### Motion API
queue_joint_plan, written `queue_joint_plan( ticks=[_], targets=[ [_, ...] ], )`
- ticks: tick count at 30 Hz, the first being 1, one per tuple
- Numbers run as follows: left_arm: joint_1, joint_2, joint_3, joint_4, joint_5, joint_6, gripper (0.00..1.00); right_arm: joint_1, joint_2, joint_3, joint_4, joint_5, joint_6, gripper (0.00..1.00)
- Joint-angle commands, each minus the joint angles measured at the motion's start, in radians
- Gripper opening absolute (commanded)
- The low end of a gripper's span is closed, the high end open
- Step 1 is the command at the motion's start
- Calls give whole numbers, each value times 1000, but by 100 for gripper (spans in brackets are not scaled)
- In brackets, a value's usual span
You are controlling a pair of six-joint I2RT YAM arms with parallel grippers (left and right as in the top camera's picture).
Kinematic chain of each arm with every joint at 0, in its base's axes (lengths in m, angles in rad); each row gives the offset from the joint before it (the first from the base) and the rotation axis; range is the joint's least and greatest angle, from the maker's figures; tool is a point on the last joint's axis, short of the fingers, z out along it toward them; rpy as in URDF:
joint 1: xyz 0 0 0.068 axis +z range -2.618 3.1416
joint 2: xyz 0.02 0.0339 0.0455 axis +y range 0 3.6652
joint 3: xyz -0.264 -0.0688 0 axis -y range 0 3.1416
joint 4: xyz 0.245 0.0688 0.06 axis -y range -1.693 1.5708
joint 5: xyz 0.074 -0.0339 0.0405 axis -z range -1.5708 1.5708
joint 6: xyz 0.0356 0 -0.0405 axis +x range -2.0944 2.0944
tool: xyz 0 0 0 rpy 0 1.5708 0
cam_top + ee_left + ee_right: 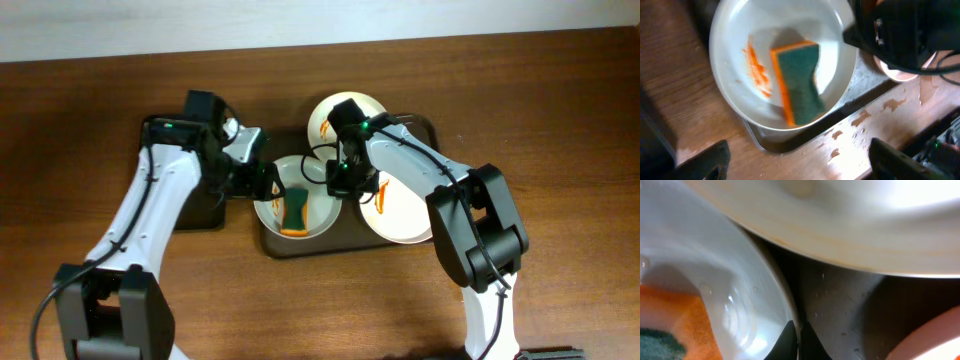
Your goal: Clean dirty plates on tray and stack at the side
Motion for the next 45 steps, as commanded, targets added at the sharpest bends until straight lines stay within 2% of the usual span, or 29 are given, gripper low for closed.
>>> queue_joint_plan(
  ticks=[1, 7, 10, 13, 15, 19, 22, 32, 35, 39, 42, 45],
  targets=[
    [-75, 4, -15, 78, -191, -207, 77, 8, 6, -8, 7, 18, 42, 4],
    [-153, 7, -90, 226, -208, -223, 79, 8, 6, -8, -4, 18, 42, 4],
    [-178, 7, -138, 279, -209, -226, 72, 8, 6, -8, -3, 19, 42, 4],
    [-209, 7, -212, 373, -222, -306, 71, 8, 6, -8, -3, 19, 42, 4],
    [-236, 7, -258, 413, -312, -393, 74, 8, 6, -8, -4, 18, 41, 4],
    [-301, 7, -323, 500, -407, -395, 75, 8, 6, -8, -13, 18, 41, 4],
    [-356, 7, -337, 546, -490, -395, 68, 8, 6, -8, -18, 18, 41, 4],
    [-364, 99, -347, 599, -504, -396, 63, 8, 6, -8, -38, 19, 40, 4],
    [-364, 99, -347, 599, -504, -395, 39, 8, 6, -8, -38, 19, 40, 4],
    [-363, 86, -341, 605, -501, -395, 38, 8, 6, -8, -39, 19, 40, 4],
    [-364, 43, -332, 608, -500, -396, 24, 8, 6, -8, -38, 19, 40, 4],
    [-364, 41, -332, 608, -500, -396, 19, 8, 6, -8, -38, 19, 40, 4]
  ],
)
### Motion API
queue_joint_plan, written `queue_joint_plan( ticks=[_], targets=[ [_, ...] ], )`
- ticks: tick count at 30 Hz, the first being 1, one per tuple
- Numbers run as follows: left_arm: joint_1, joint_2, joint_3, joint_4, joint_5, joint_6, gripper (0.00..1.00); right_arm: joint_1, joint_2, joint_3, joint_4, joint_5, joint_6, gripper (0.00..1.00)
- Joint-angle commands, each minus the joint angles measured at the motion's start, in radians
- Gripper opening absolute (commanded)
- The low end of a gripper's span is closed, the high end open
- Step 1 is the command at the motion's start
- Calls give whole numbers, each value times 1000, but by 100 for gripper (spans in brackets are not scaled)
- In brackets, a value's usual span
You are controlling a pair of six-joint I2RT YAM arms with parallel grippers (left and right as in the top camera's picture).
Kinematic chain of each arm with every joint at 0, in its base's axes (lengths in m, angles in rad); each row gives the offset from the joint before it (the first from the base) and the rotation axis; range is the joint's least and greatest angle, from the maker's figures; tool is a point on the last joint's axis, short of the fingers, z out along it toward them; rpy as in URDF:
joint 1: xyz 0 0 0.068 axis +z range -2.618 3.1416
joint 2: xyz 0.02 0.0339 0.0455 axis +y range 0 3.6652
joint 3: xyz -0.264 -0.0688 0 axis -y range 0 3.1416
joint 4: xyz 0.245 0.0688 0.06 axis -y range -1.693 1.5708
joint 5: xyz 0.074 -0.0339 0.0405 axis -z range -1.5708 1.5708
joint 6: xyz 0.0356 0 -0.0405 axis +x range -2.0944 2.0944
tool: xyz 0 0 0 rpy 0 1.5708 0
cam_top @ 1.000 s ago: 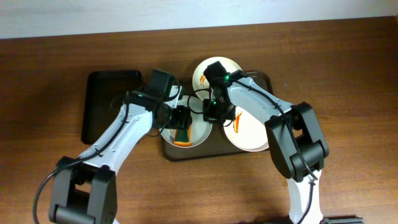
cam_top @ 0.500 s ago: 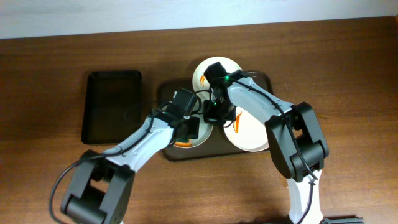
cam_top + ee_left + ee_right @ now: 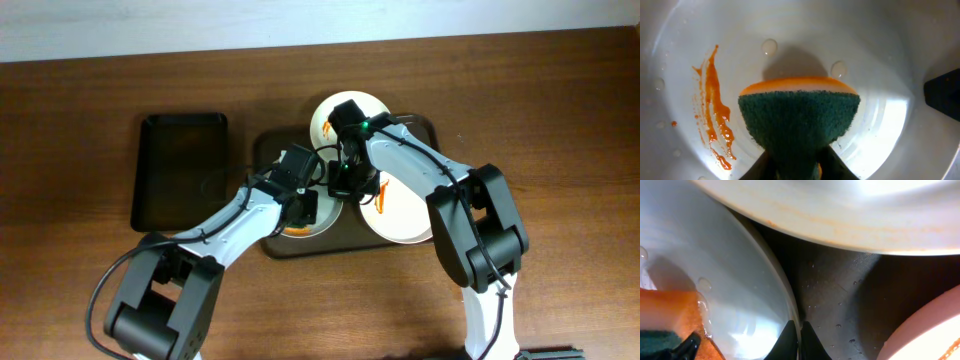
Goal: Clean dirty plates on tray and stack at the side
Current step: 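Scrub the plate with the sponge in the left gripper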
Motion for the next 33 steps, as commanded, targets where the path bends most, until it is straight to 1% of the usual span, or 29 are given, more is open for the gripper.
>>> queue_joint_plan(
  ticks=[1, 4, 5, 8, 10, 13, 16, 18, 21, 24, 27, 30, 33],
  targets=[
    [0, -37, 3, 1, -2, -9, 14, 8, 6, -8, -6, 16, 8, 4],
    [0, -26, -2, 17, -2, -53, 5, 8, 6, -8, -6, 16, 8, 4],
    [0, -19, -7, 31, 1, -71, 3, 8, 6, -8, -5, 16, 8, 4],
    [0, 20, -9, 78, 50, -89, 2, 8, 6, -8, -5, 17, 8, 4],
    [0, 57, -9, 87, 39, -88, 2, 8, 6, -8, -5, 16, 8, 4],
    [0, 116, -10, 83, -28, -87, 3, 8, 6, -8, -6, 16, 8, 4],
    [0, 176, -10, 71, -101, -31, 3, 8, 6, -8, -7, 17, 8, 4],
    [0, 184, -10, 19, -271, -30, 3, 8, 6, -8, -10, 17, 3, 4],
    [0, 184, -9, -3, -446, -27, 3, 8, 6, -8, -10, 16, 3, 4],
    [0, 183, -9, -11, -552, -27, 3, 8, 6, -8, -15, 16, 0, 4],
    [0, 179, 29, -24, -570, 19, 3, 8, 6, -8, -22, 17, -3, 4],
    [0, 128, 135, -64, -571, 18, 2, 8, 6, -8, -25, 17, -3, 4],
    [0, 58, 211, -75, -571, 18, 4, 8, 6, -8, -38, 17, -3, 4]
  ],
)
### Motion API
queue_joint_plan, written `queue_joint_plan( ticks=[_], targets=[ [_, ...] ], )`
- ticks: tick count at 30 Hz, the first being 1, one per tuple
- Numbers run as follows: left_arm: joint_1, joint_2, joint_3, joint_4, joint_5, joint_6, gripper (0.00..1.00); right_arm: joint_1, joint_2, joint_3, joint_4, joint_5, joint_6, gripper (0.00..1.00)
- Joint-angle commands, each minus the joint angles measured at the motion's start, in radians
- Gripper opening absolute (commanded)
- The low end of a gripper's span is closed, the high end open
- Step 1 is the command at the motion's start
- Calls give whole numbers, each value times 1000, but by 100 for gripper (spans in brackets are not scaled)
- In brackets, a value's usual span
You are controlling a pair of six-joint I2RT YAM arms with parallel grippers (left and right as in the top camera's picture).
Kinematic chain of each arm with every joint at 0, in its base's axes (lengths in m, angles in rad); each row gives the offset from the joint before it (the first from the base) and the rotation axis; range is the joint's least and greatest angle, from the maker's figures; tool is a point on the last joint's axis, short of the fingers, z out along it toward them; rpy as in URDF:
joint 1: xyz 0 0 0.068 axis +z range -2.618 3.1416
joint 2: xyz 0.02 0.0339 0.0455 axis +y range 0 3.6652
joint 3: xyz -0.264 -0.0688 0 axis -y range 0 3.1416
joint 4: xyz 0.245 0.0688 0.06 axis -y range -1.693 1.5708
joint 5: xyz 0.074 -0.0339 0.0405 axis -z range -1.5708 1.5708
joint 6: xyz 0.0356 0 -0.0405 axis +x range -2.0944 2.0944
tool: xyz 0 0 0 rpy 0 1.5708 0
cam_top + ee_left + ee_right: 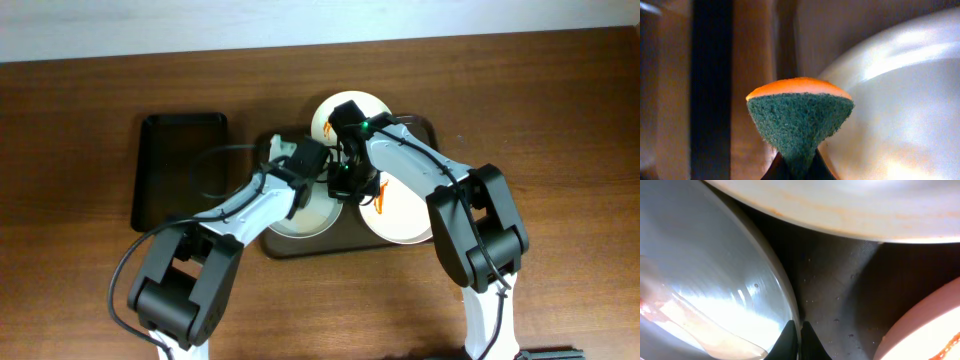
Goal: Clean dirty plates on tray and stack at the side
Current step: 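Scrub the plate with the sponge in the left gripper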
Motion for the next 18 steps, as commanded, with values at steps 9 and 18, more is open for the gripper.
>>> queue_joint_plan(
  ticks=[9, 18],
  targets=[
    [12, -159, 85, -112, 419, 11, 4, 9, 6, -8, -24, 23, -10, 4],
    [12, -157, -117, 5, 639, -78, 3, 9, 6, -8, -13, 44, -8, 4]
  ],
)
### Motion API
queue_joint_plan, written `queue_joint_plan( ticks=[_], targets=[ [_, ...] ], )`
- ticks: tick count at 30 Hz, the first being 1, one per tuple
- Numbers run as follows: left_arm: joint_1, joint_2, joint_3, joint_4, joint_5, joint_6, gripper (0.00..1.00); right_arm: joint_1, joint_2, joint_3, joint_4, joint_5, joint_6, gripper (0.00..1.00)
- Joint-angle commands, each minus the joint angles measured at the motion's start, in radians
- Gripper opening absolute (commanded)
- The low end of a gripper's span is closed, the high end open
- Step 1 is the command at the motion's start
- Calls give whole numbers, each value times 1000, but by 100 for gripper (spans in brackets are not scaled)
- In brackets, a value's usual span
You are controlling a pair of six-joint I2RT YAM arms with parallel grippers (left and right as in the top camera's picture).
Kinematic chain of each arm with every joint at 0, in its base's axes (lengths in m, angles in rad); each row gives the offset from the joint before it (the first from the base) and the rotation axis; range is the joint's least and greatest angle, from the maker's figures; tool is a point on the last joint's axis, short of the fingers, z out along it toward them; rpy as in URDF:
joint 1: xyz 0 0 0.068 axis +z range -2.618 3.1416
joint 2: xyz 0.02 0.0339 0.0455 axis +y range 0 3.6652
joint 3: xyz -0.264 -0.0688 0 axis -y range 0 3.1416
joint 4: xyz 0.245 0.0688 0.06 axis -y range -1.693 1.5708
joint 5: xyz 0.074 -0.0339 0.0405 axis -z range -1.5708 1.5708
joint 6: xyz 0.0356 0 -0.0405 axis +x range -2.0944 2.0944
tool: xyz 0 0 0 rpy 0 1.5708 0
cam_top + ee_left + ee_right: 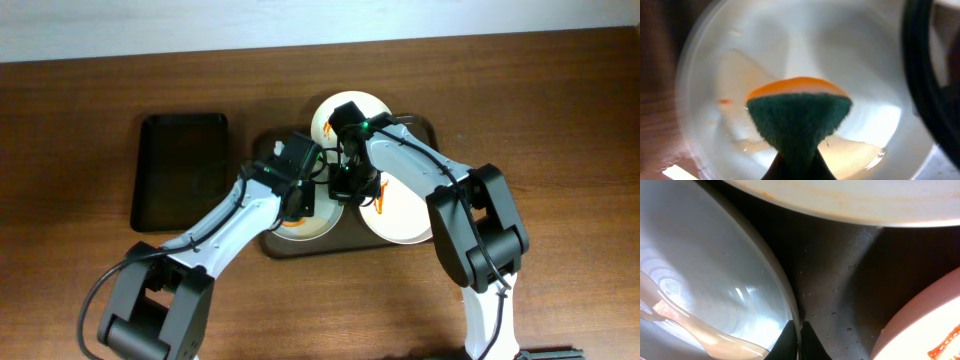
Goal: Clean dirty plates on tray and stack at the side
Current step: 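Scrub the plate with the sponge in the left gripper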
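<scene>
A white plate (318, 218) lies at the front left of the dark tray (268, 243), smeared with pale orange wash (860, 157). My left gripper (797, 170) is shut on a green and orange sponge (798, 122), held over that plate. My right gripper (797, 332) is shut on the plate's right rim (785, 300), one finger on each side. Two more plates sit in the tray: one at the back (322, 112), one at the right (405, 212) with an orange streak.
A black empty tray (180, 170) lies on the wooden table to the left of the plates' tray. The two arms cross close together over the middle of the tray.
My left gripper with the sponge has moved from the plate's back left edge to over the plate's middle. Pale orange wash now shows in the plate. The right gripper still pinches the rim.
At first the sponge lay loose in the streaked plate, my left gripper open beside it, my right shut on the rim. Then the left was shut on the sponge inside the plate. Later it was at the plate's far edge; now it is back over the plate, the streak smeared.
</scene>
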Motion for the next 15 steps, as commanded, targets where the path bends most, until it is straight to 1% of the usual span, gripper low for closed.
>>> queue_joint_plan(
  ticks=[1, 4, 6, 8, 11, 13, 15],
  targets=[
    [3, 8, -98, 131, 151, -20, 3, 9, 6, -8, 5, 47, -8, 4],
    [3, 21, -172, 237, 148, -20, 4, 9, 6, -8, 3, 46, -8, 4],
    [3, 39, -208, 263, 120, -20, 3, 9, 6, -8, 0, 46, -9, 4],
    [3, 65, -234, 268, 39, -20, 1, 9, 6, -8, -5, 46, -9, 4],
    [3, 92, -247, 258, -128, 1, 1, 9, 6, -8, -9, 46, -9, 4],
    [3, 93, -247, 256, -219, 30, 1, 9, 6, -8, -13, 46, -9, 4],
    [3, 93, -247, 256, -289, 30, 1, 9, 6, -8, -18, 46, -9, 4]
  ],
)
